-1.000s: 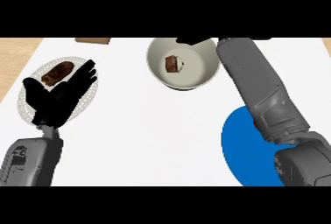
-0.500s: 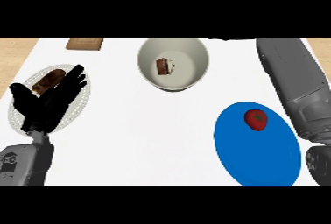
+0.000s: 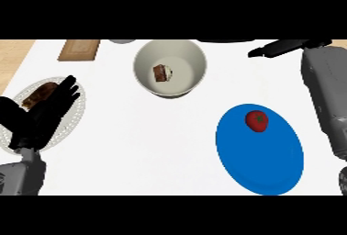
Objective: Pick the cupcake from the plate and place it in the bowl
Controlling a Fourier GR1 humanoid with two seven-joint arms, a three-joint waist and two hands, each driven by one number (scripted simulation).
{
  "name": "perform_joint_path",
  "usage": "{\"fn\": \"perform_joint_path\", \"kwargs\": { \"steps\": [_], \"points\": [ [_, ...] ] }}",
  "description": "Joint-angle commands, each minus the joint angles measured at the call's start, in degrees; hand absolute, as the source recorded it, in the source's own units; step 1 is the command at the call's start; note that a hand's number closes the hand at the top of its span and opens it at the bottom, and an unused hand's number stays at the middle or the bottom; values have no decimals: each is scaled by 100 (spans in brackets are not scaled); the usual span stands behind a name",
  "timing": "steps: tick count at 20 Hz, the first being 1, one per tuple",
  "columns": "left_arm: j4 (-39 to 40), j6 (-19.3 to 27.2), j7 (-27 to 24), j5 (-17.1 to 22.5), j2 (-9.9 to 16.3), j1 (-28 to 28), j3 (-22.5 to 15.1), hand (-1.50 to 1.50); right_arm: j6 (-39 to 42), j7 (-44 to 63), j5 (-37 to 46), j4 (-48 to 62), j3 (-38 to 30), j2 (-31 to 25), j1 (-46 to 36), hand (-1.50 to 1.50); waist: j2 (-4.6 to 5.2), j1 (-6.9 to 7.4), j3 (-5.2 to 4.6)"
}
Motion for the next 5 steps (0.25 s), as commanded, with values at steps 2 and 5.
{"fn": "perform_joint_path", "kwargs": {
  "steps": [2,5],
  "points": [
    [-4,41,-9,-4,-23,136,44,0,1405,-194,-665,-608,-192,-145,735,-150,-35,-121,-4],
    [82,-19,-259,-80,-10,315,41,0,1673,-381,-673,-1460,27,-109,1552,150,-71,-233,-11]
  ]
}}
